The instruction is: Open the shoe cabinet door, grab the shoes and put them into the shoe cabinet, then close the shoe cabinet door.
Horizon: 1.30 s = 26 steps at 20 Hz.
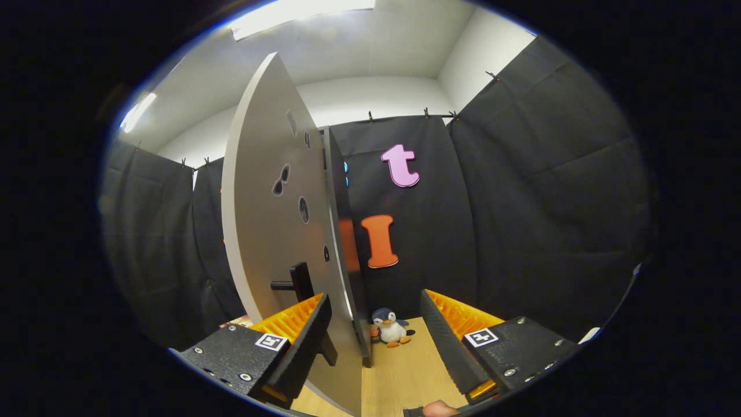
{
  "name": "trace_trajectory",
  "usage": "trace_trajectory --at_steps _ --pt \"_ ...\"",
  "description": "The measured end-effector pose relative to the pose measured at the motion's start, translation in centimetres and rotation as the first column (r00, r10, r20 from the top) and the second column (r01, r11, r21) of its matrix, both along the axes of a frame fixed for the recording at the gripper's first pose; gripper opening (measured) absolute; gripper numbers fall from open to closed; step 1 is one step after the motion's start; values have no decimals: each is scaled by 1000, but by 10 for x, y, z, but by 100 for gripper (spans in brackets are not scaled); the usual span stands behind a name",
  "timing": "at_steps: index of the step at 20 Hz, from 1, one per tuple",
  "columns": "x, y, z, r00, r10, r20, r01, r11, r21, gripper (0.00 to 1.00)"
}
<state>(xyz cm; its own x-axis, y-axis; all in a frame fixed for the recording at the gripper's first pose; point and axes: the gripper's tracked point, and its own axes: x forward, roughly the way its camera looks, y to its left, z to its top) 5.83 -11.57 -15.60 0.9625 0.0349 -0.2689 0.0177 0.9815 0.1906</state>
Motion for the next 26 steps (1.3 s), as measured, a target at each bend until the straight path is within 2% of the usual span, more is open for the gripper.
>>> trace_trajectory --at_steps 5,6,9,11,14,19,23,26 --pt "2 16 14 999 15 38 -15 1000 13 87" --pt "3 23 16 999 27 45 -28 999 17 80" --pt "2 53 20 995 84 48 -86 995 54 68" --pt "1 83 21 988 146 54 -150 984 92 66" --pt "7 120 20 975 221 32 -223 968 118 66" --pt "17 168 23 949 312 36 -314 944 102 72" --pt "21 227 13 905 425 27 -424 892 154 72" --pt "37 270 11 878 477 39 -476 862 172 85"
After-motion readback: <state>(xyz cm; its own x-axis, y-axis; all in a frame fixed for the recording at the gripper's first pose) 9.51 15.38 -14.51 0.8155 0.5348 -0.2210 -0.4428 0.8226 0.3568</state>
